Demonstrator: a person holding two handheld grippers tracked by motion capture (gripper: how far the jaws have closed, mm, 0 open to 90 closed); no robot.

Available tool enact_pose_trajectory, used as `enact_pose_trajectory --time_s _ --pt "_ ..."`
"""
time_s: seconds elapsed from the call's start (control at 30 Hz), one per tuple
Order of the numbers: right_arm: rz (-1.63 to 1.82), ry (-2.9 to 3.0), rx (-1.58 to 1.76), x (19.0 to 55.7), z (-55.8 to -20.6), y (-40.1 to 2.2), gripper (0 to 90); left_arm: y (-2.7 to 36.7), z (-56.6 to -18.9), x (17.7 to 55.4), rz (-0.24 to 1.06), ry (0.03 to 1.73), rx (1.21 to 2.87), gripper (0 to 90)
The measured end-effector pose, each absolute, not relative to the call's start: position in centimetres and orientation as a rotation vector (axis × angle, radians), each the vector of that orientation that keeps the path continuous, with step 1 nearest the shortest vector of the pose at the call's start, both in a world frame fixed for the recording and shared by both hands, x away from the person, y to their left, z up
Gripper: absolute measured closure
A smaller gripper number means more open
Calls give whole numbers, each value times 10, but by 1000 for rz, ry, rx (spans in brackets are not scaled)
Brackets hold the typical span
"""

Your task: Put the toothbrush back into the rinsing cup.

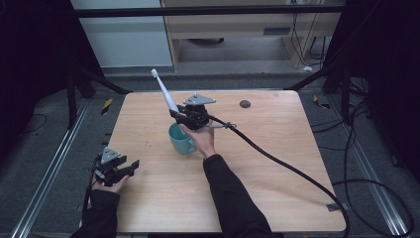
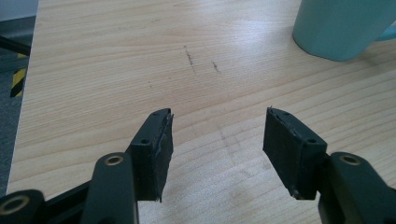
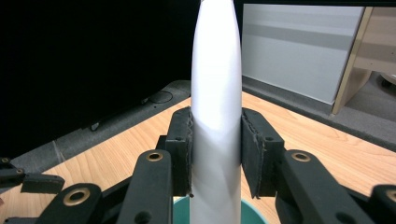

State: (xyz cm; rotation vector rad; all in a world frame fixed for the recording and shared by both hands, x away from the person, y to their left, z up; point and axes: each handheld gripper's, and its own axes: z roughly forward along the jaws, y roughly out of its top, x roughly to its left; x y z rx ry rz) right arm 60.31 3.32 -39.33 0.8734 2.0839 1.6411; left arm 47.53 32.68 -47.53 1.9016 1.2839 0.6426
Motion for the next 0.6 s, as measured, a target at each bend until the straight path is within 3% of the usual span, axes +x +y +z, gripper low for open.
enact_pose_trajectory --time_s 0.6 --pt "1574 2135 901 599 -426 36 663 327 -475 475 646 1283 1905 418"
